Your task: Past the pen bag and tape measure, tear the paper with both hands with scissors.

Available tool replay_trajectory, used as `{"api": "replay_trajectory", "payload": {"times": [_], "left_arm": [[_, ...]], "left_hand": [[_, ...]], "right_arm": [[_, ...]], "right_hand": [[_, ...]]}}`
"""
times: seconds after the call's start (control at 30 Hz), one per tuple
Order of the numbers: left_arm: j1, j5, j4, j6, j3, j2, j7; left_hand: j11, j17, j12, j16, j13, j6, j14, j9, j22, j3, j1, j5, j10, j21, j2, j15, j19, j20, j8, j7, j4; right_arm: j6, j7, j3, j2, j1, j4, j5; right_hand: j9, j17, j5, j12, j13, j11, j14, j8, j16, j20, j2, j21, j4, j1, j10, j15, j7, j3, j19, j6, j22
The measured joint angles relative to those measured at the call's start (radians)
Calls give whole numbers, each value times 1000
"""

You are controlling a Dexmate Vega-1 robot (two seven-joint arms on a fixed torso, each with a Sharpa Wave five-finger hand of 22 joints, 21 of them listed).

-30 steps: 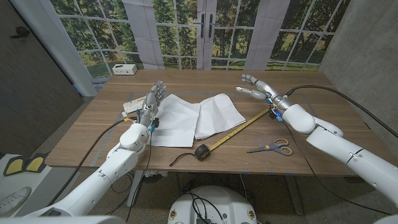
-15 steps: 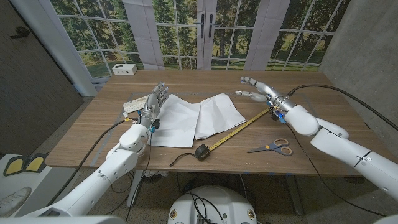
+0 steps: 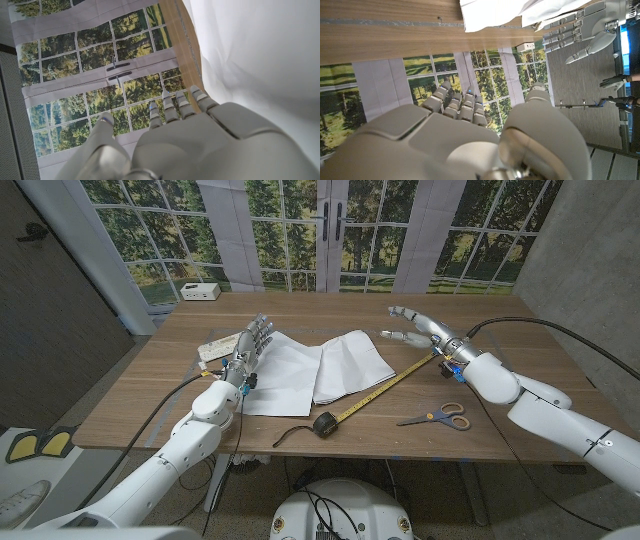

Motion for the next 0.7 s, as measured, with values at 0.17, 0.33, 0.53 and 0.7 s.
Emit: {"api": "replay_trajectory", "payload": {"times": [0.17, 0.33, 0.53, 0.7], "left_arm": [[1, -3, 3, -3, 1, 0, -6], [2, -5, 3, -4, 3, 5, -16], [4, -5, -3, -1, 4, 12, -21], [9, -5, -11, 4, 4, 17, -20]], "left_hand": [[1, 0, 0, -5, 0, 0, 0, 0, 0, 0, -5, 0, -1, 0, 5, 0, 0, 0, -4, 0, 0], [5, 0, -12, -9, 0, -4, -15, 0, 0, -3, -5, 0, -19, 0, 5, 4, 0, 0, -8, 4, 3], [5, 0, -12, -9, 0, 1, -15, 0, 0, -4, -5, 0, -19, 0, 5, 4, -4, 4, -8, 9, 4], [5, 0, -12, -9, 0, 1, -15, 0, 0, -4, -5, 6, -19, 0, 5, 4, -4, 4, -8, 9, 4]], "right_arm": [[18, 7, 13, -17, -16, -7, 0], [34, 8, 25, -28, -35, -12, 0], [55, 8, 40, -39, -55, -15, -2], [72, 6, 54, -48, -72, -18, -3]], "right_hand": [[1, 0, 0, 0, 1, -11, -10, -7, -4, 4, 6, 0, -7, 15, -11, -2, -14, 7, -4, -14, 0], [1, 0, 0, 0, 6, -22, -10, -9, -4, 7, 8, 0, -11, 24, -11, -2, -19, 11, -12, -19, 0], [1, 0, 0, 0, 6, -22, -10, -12, -4, 7, 13, 0, -15, 29, -11, -2, -19, 15, -12, -19, 4], [1, 3, 0, 0, 11, -19, -9, -12, -1, 12, 13, 0, -17, 30, -8, -2, -19, 17, -7, -19, 5]]}}
